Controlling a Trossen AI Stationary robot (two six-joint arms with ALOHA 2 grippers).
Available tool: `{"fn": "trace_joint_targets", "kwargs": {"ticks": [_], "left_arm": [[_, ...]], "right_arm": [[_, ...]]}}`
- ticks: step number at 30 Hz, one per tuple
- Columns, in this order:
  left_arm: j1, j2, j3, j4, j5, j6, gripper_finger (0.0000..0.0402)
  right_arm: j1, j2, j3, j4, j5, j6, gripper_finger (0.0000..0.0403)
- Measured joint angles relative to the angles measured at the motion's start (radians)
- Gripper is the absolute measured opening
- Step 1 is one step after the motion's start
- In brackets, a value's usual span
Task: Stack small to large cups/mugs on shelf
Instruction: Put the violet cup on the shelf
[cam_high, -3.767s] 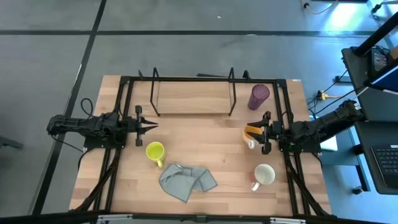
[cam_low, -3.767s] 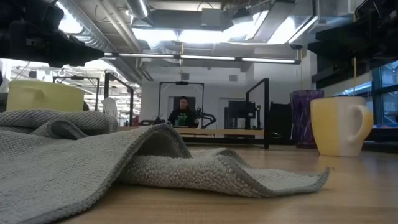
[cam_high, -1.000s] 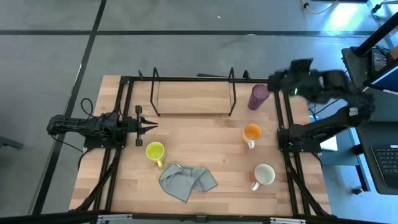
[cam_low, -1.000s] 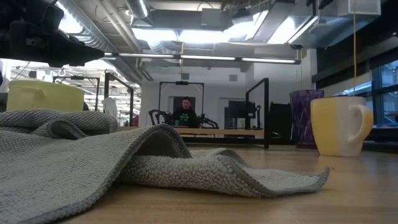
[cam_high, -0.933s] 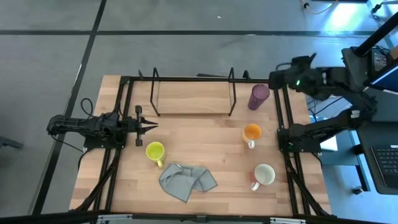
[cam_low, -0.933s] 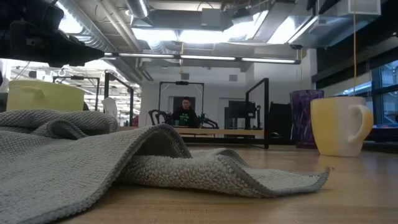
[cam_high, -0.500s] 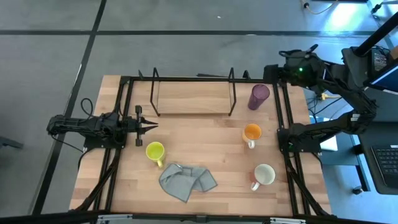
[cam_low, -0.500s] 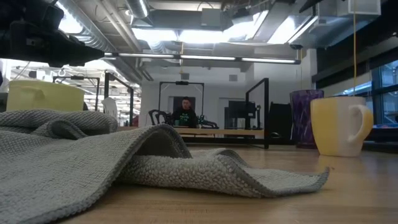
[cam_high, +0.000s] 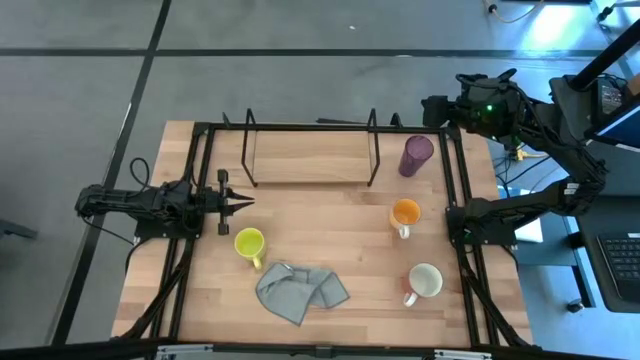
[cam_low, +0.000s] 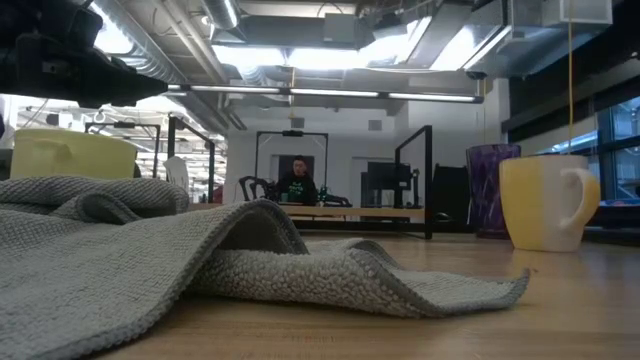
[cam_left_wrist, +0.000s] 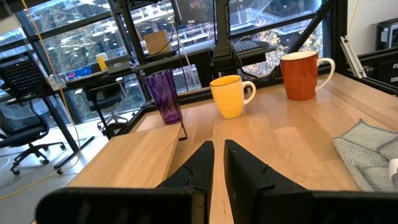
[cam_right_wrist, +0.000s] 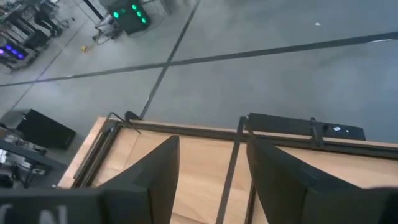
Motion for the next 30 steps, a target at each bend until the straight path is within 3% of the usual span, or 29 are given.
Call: {"fn": "trace_joint_targets", "kwargs": {"ticks": [6, 9, 13, 24, 30], "left_arm": [[0.000, 0.000, 0.000, 0.000, 0.000, 0.000, 0.0033], [0.000, 0.000, 0.000, 0.000, 0.000, 0.000, 0.0033], [0.000, 0.000, 0.000, 0.000, 0.000, 0.000, 0.0033], [0.000, 0.000, 0.000, 0.000, 0.000, 0.000, 0.0033], [0.000, 0.000, 0.000, 0.000, 0.000, 0.000, 0.0033]], "right_arm": [[-0.019, 0.005, 0.001, -0.110, -0.001, -0.042, 0.0188], [-0.113, 0.037, 0.001, -0.270, -0.049, -0.020, 0.0188], [-0.280, 0.117, 0.001, -0.411, -0.195, -0.083, 0.0188], [-0.505, 0.401, -0.001, -0.460, -0.260, -0.447, 0.0188], [-0.545, 0.434, -0.054, -0.458, -0.292, -0.593, 0.0188]]}}
